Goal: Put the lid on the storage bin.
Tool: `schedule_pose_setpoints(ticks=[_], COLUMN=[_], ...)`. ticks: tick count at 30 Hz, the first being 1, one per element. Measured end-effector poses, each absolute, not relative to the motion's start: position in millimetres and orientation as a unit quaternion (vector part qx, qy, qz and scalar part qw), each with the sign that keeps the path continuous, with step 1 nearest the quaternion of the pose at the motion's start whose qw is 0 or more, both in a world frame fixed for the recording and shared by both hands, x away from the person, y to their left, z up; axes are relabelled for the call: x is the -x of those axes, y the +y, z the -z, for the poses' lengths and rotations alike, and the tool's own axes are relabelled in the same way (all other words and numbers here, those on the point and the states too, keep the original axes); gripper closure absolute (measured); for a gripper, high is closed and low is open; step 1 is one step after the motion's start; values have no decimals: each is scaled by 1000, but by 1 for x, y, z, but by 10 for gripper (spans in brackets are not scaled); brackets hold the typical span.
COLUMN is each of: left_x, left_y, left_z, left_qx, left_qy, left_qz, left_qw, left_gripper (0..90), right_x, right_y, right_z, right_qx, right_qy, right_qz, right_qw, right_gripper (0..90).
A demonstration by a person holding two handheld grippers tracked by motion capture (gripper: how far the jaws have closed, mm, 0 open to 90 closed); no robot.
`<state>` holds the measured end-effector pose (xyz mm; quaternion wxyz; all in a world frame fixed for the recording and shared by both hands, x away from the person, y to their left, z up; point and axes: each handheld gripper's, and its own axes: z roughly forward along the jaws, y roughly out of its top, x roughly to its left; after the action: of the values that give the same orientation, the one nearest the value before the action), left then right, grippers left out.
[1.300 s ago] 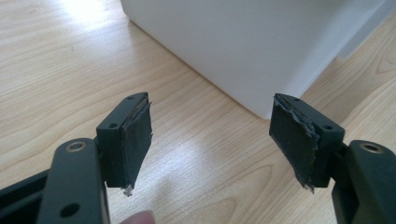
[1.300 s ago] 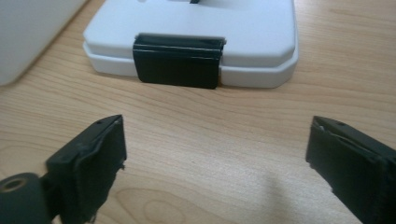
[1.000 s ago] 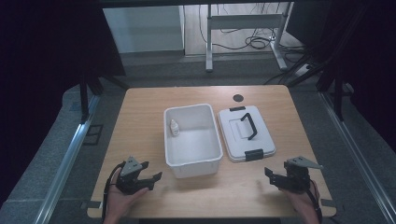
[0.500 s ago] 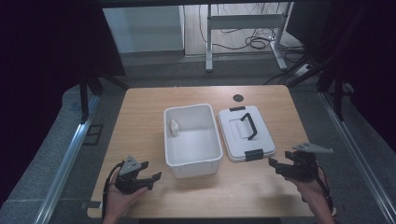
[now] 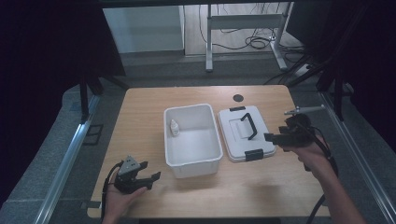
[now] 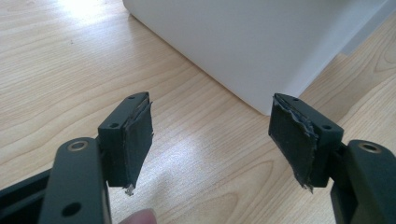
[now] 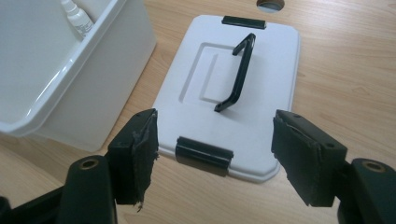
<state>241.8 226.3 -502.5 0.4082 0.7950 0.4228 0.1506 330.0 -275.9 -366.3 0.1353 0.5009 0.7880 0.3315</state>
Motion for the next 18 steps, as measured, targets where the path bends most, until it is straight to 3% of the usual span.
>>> schedule_pose_setpoints(ticks=[18], left_x=[-242], left_y=[225], left_z=[503], left_qx=[-796], left_qy=[422], left_qz=[-148], left_qw=[408], left_gripper=[305], right_x=[-388], right_y=[-276], right_z=[364], right_qx=[-528], right_qy=[791], right_qz=[-302], right_qw=[72], right_gripper=[424])
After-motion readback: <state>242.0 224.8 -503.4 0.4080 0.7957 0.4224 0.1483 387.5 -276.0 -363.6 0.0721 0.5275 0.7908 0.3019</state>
